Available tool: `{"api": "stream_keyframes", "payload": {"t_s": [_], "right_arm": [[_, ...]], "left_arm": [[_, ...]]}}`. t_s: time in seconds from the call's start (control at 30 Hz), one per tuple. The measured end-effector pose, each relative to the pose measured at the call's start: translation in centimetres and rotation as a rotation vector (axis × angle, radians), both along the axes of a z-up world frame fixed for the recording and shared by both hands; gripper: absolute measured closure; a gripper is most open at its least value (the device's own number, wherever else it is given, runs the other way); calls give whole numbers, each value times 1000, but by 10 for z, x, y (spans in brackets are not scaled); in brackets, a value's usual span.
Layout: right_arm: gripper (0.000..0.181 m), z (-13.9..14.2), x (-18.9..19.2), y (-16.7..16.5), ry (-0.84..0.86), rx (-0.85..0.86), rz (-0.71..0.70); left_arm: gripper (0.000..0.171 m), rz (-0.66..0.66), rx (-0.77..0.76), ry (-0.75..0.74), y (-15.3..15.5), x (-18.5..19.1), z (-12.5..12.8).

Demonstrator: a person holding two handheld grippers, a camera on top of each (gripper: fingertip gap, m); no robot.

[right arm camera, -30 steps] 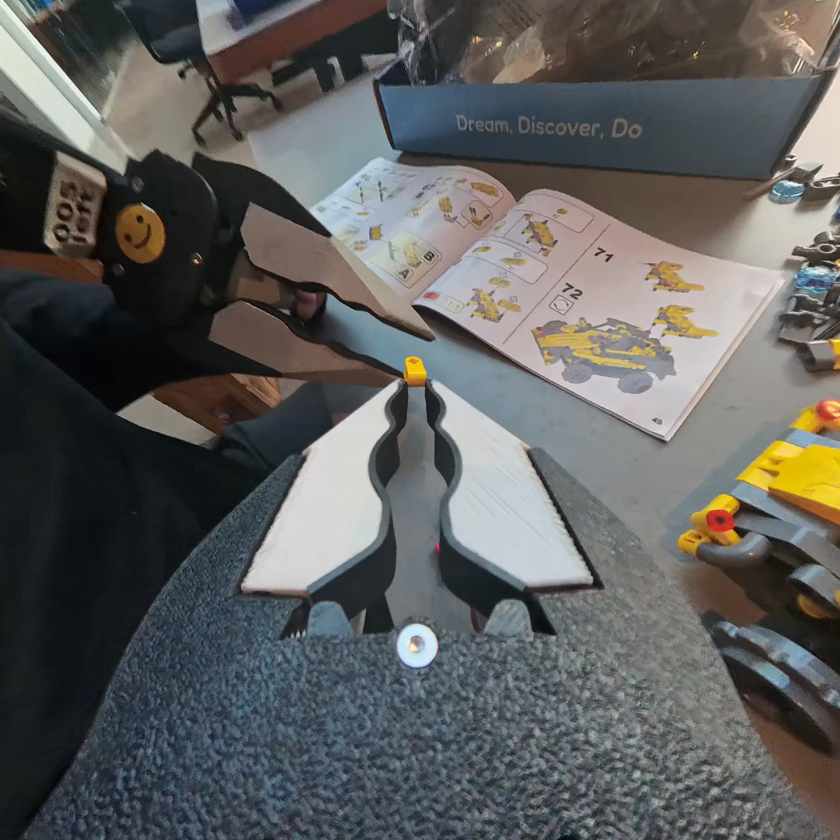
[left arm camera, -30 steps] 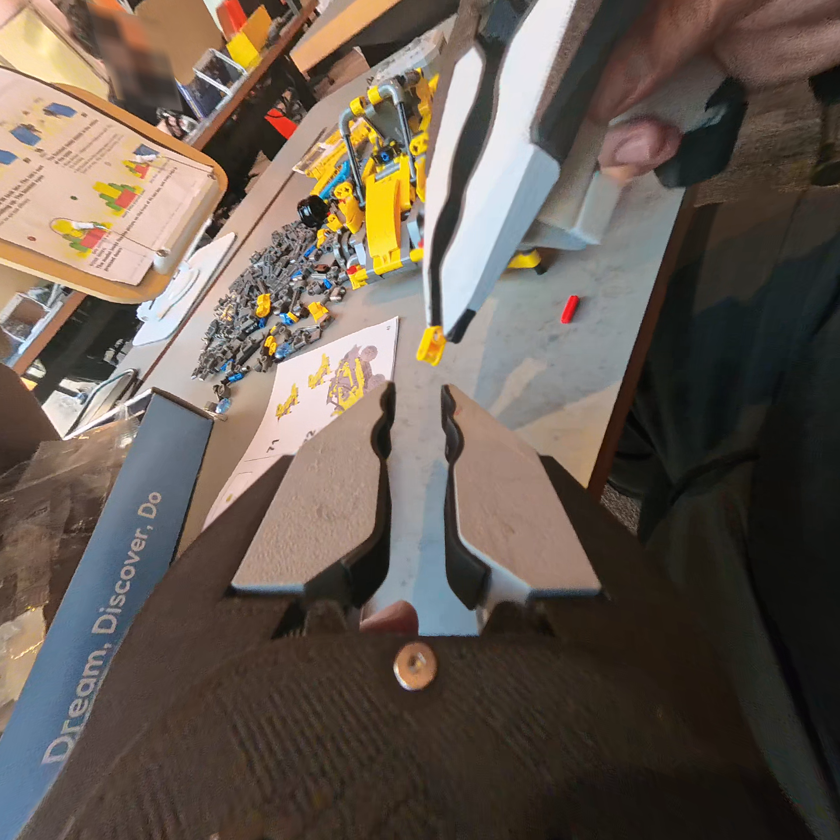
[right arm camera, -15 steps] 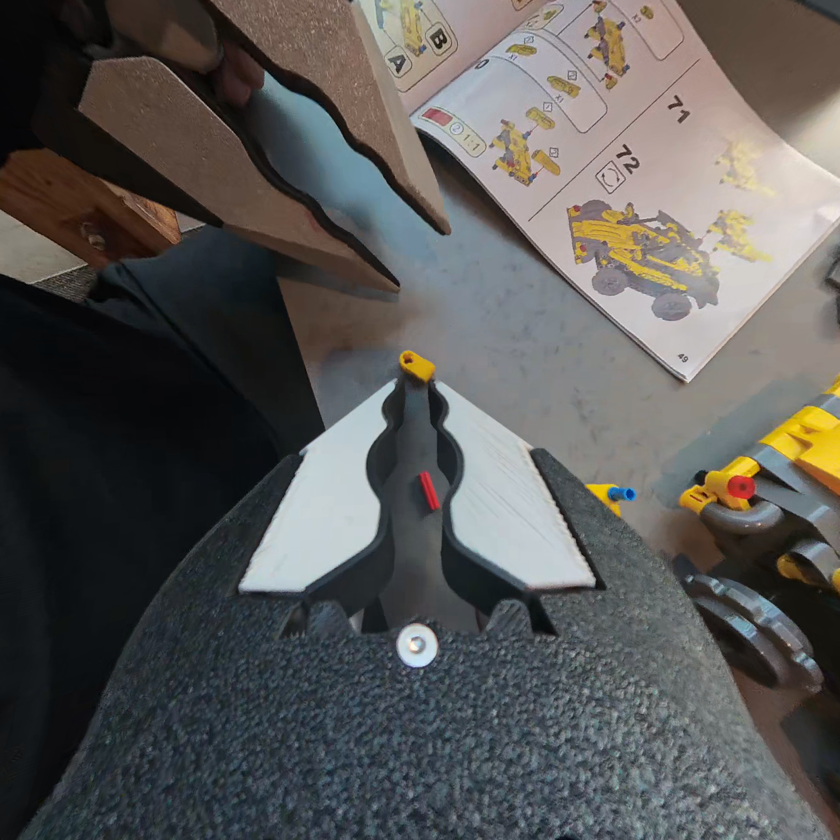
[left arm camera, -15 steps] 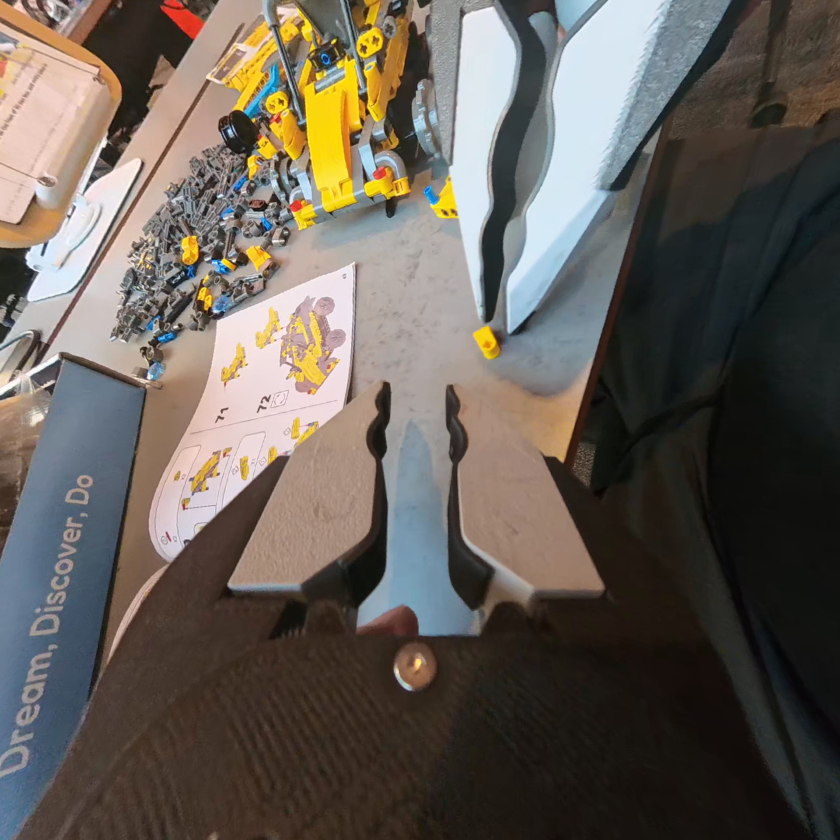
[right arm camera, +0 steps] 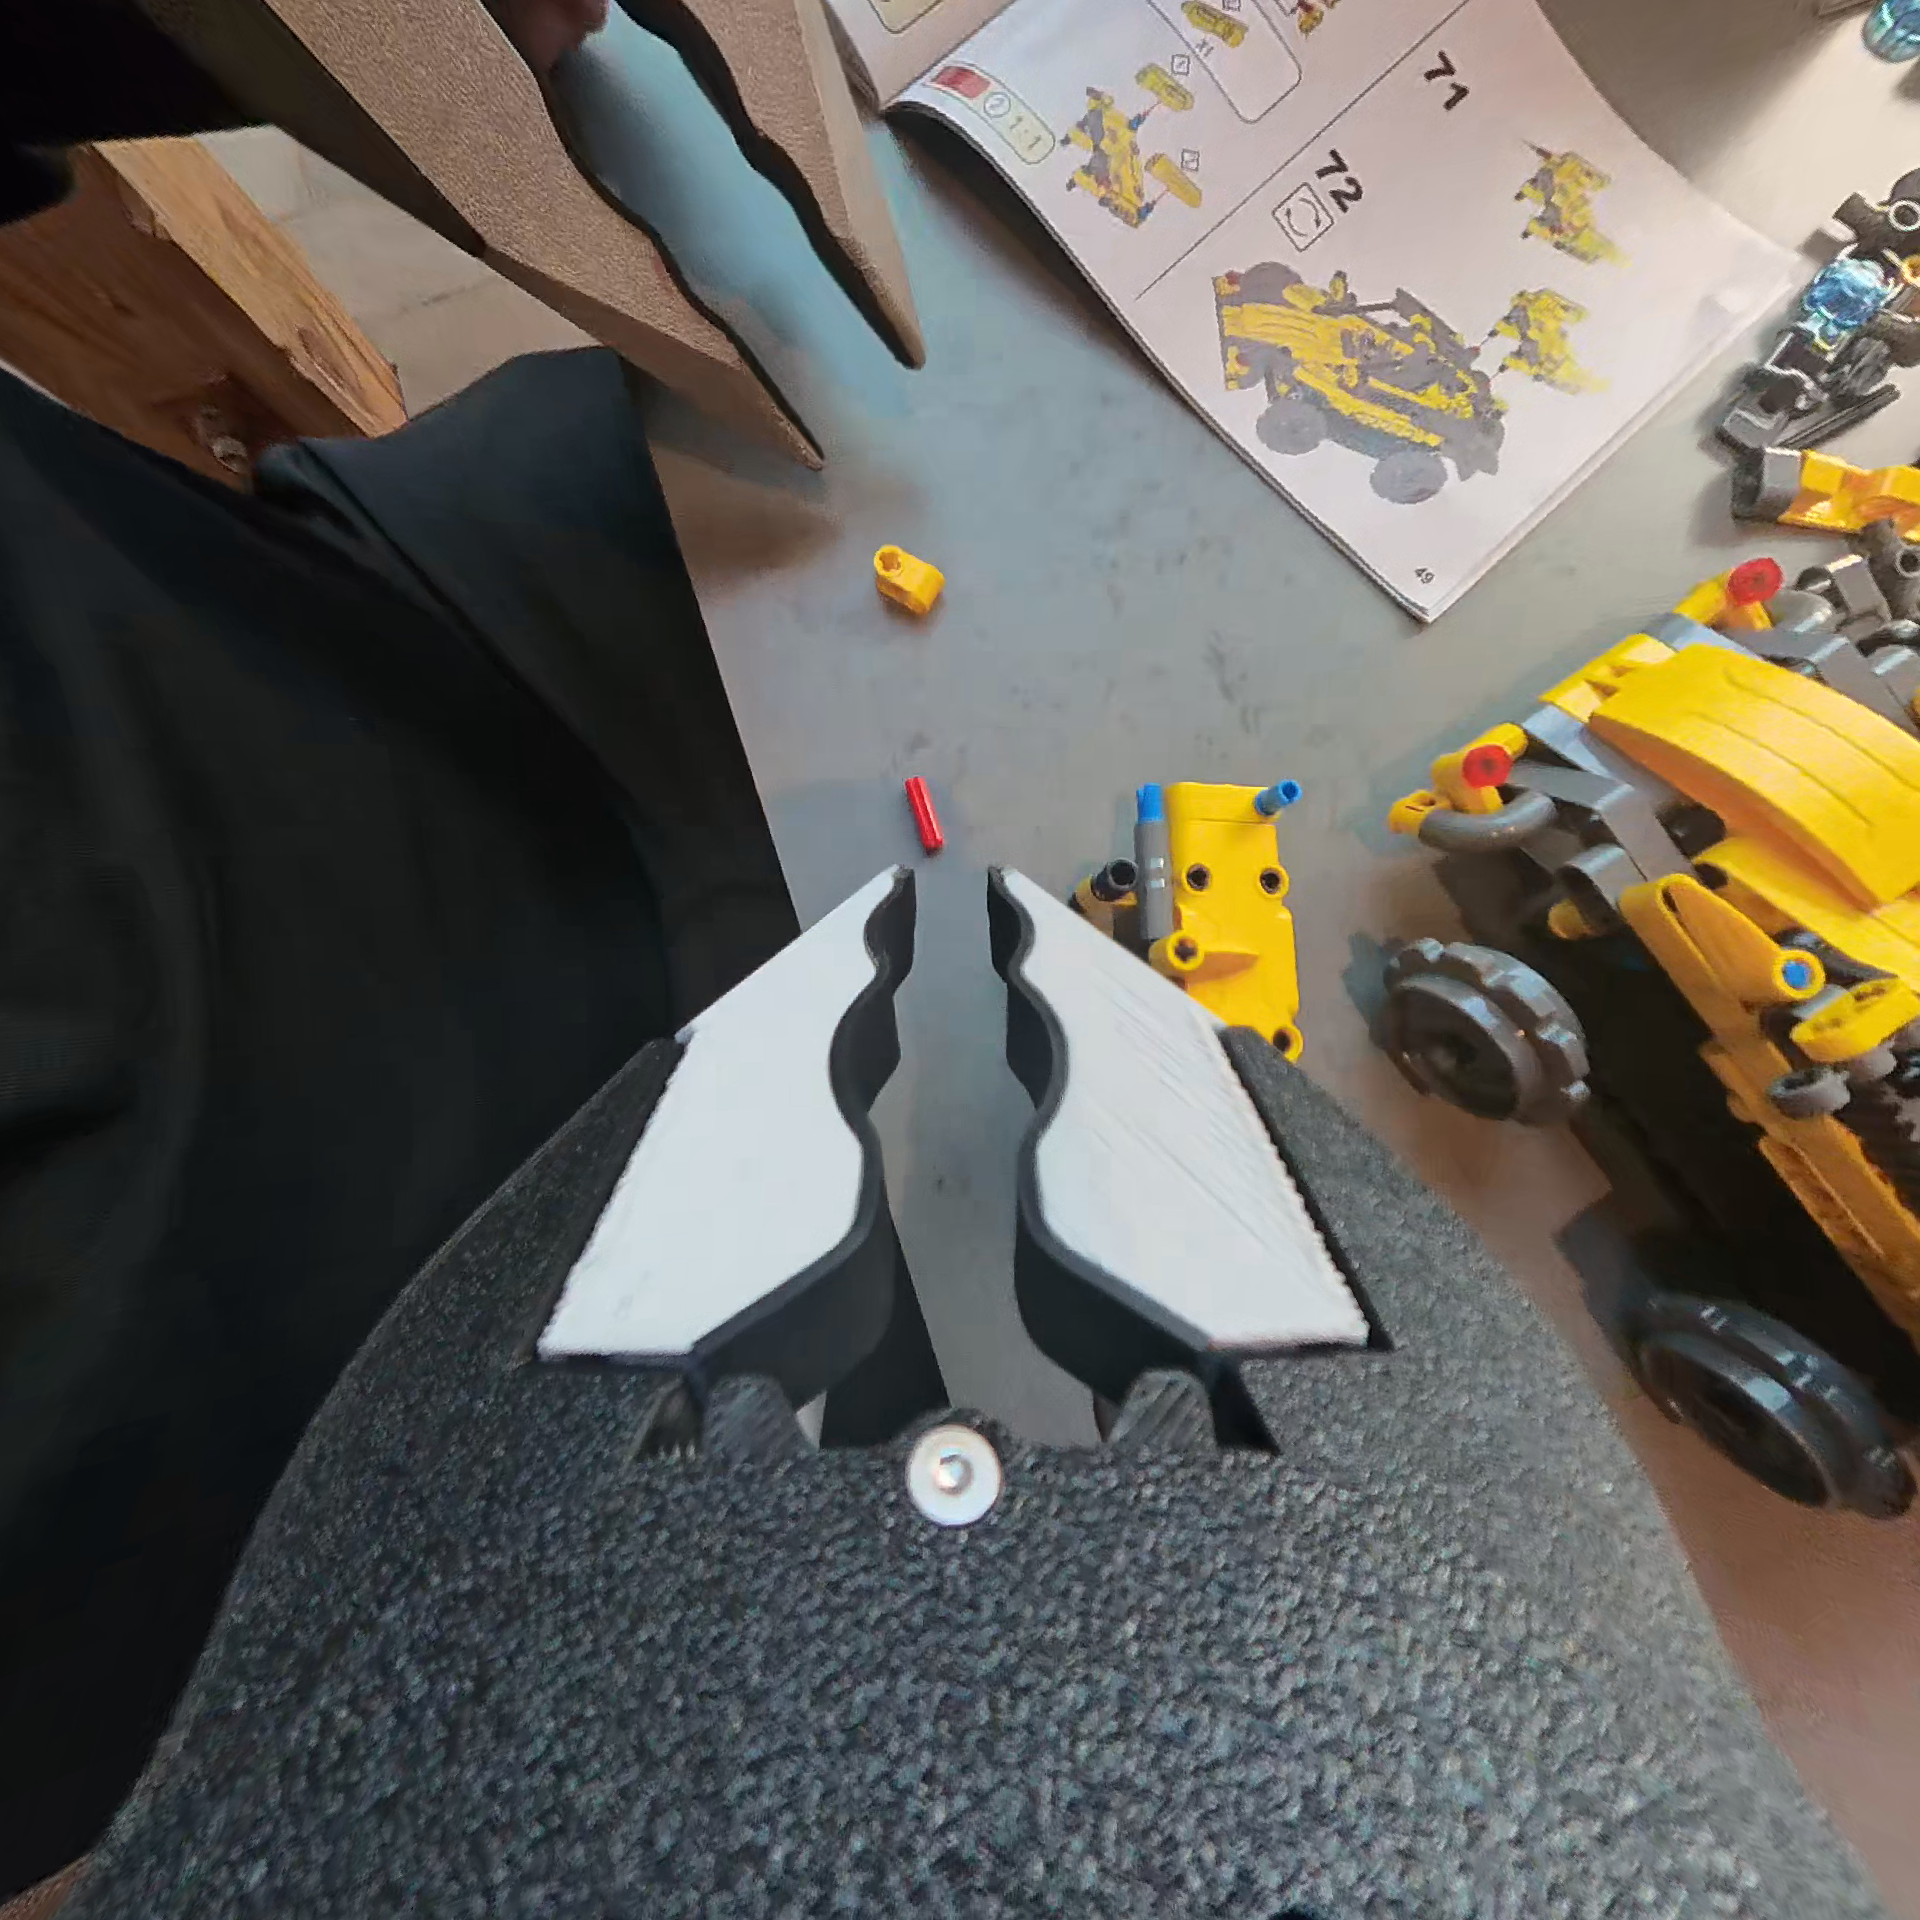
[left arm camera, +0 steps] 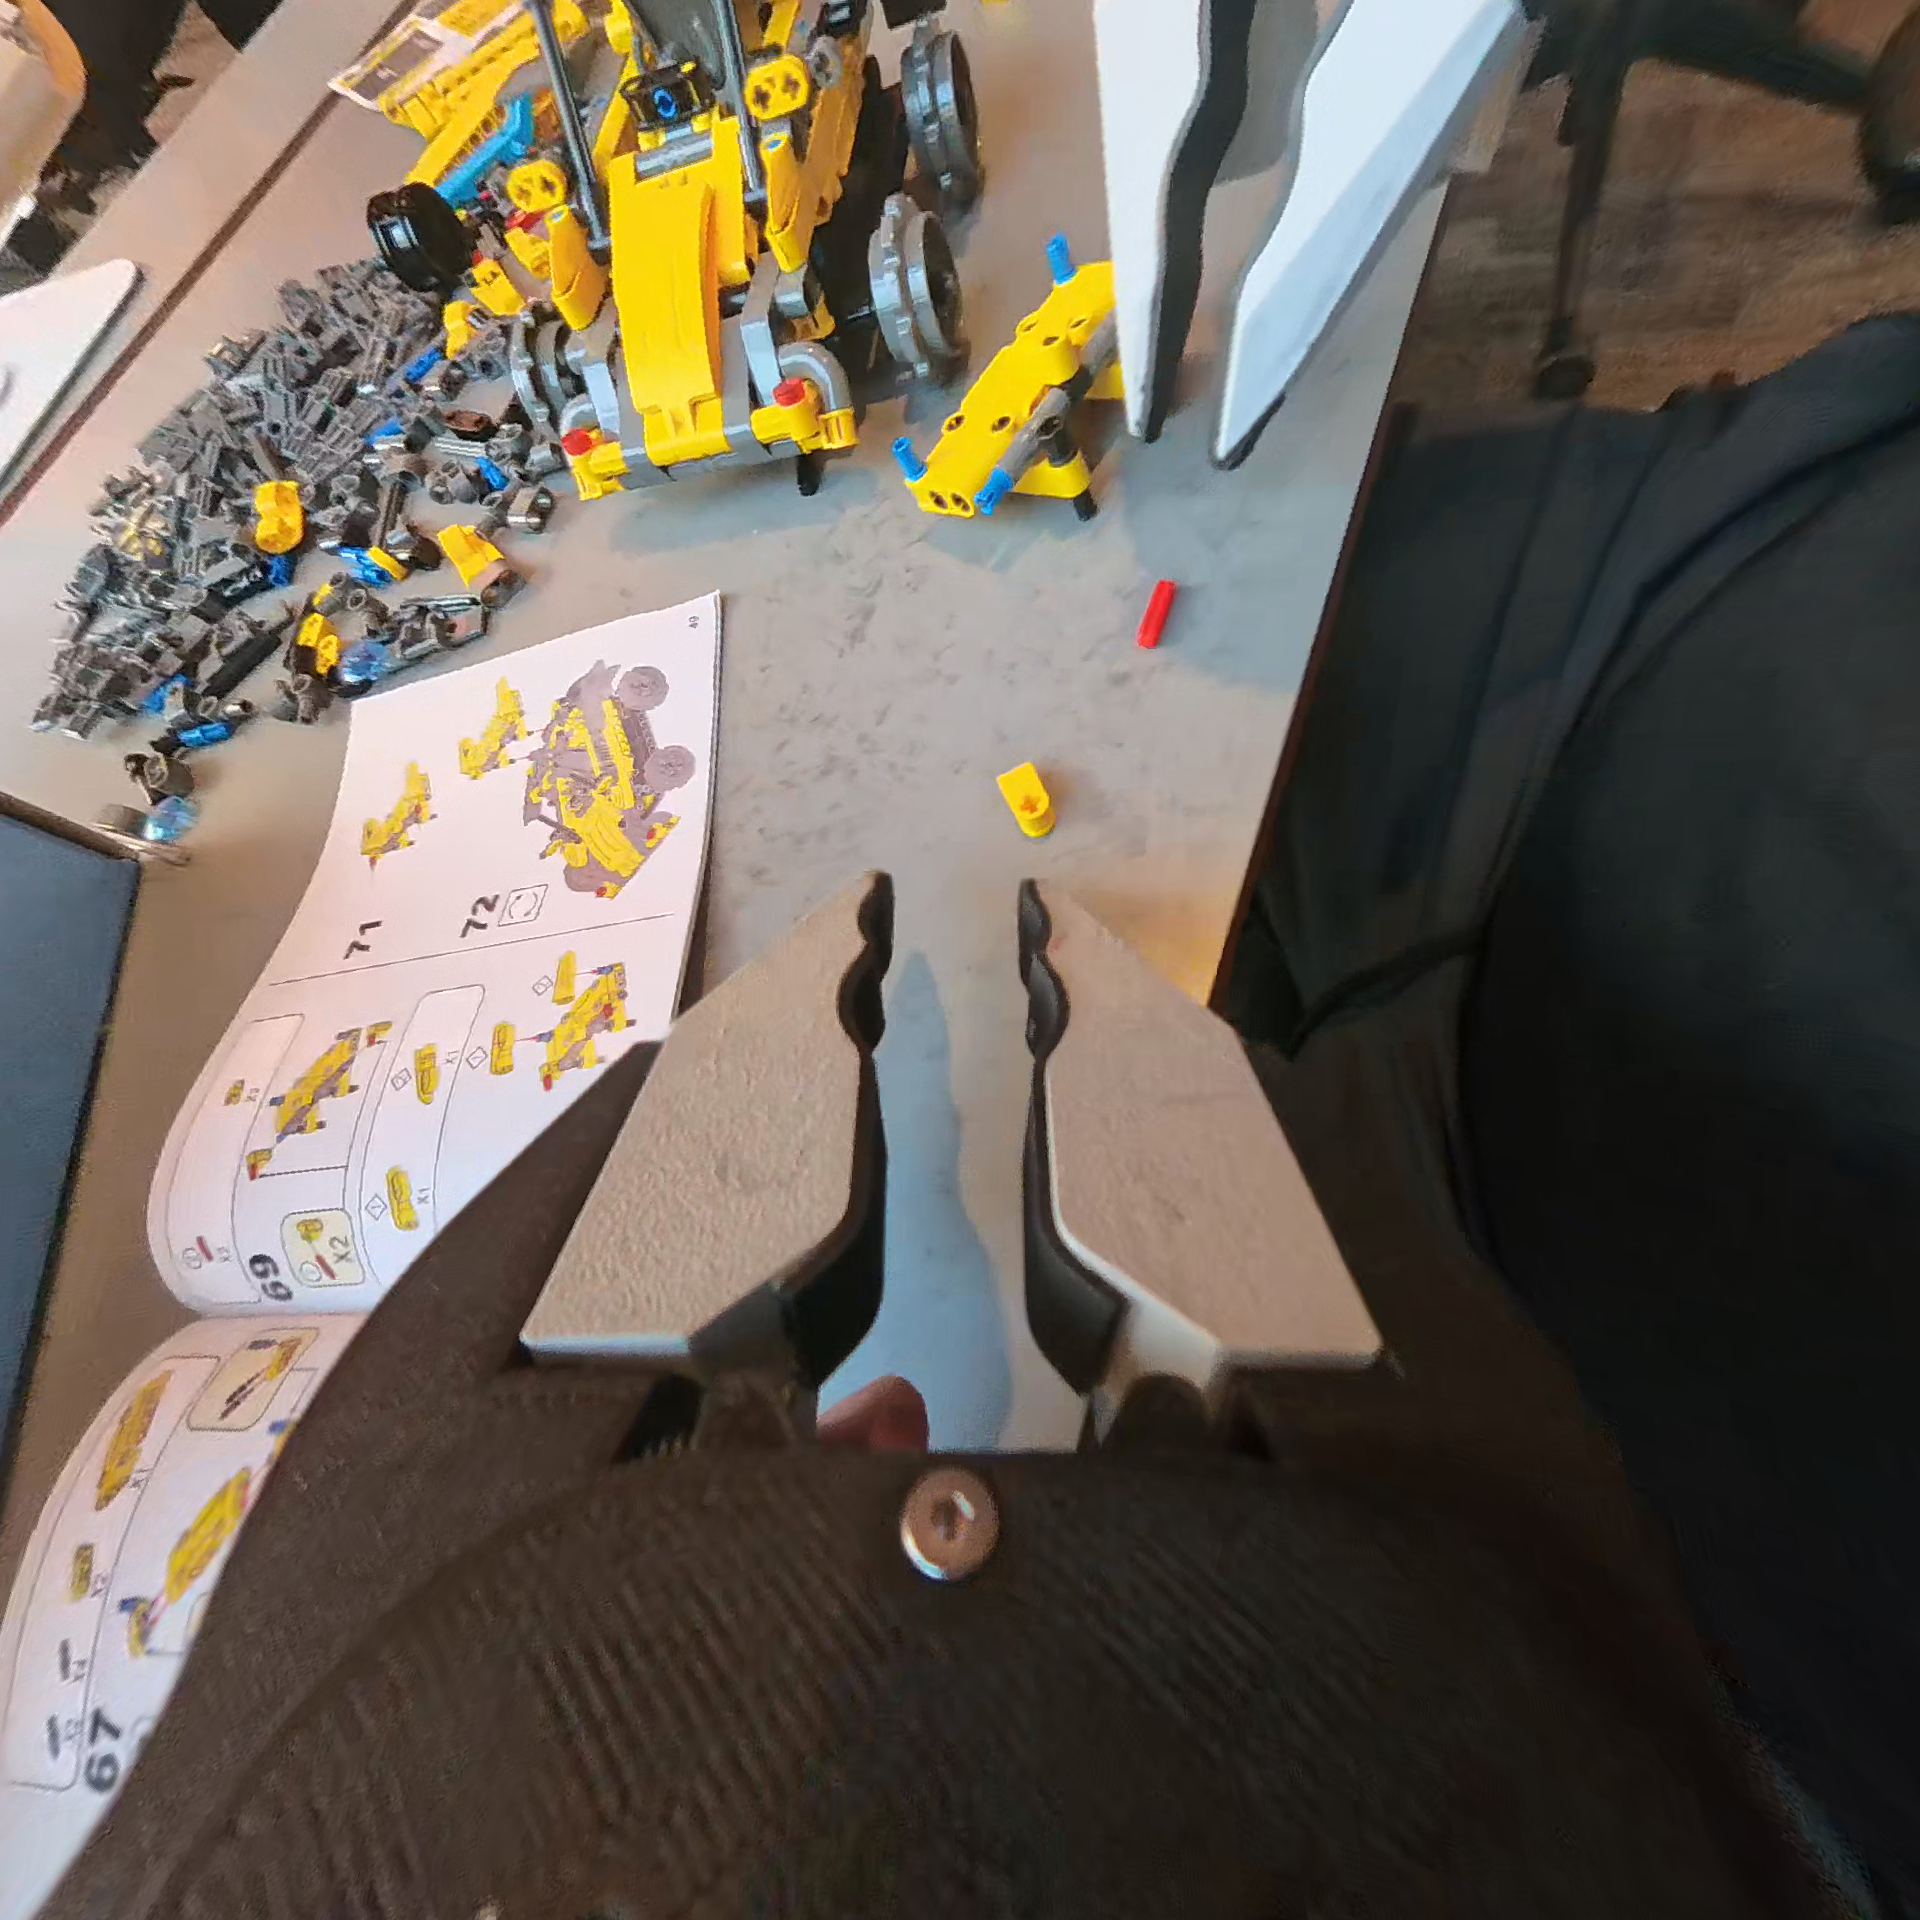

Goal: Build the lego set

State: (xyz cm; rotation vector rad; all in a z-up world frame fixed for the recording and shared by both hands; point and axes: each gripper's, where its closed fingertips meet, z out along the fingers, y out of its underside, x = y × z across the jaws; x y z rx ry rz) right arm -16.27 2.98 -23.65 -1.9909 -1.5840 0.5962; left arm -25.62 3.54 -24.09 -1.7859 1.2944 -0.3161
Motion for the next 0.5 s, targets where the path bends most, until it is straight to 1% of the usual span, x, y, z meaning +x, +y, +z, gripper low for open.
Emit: {"api": "stream_keyframes", "payload": {"t_s": [0.13, 0.5], "right_arm": [[167, -5, 2, 0, -11, -4, 11], [163, -14, -7, -5, -11, -48, 64]], "left_arm": [[151, 10, -13, 2, 1, 0, -1], [149, 10, -69, 37, 1, 0, -10]]}}
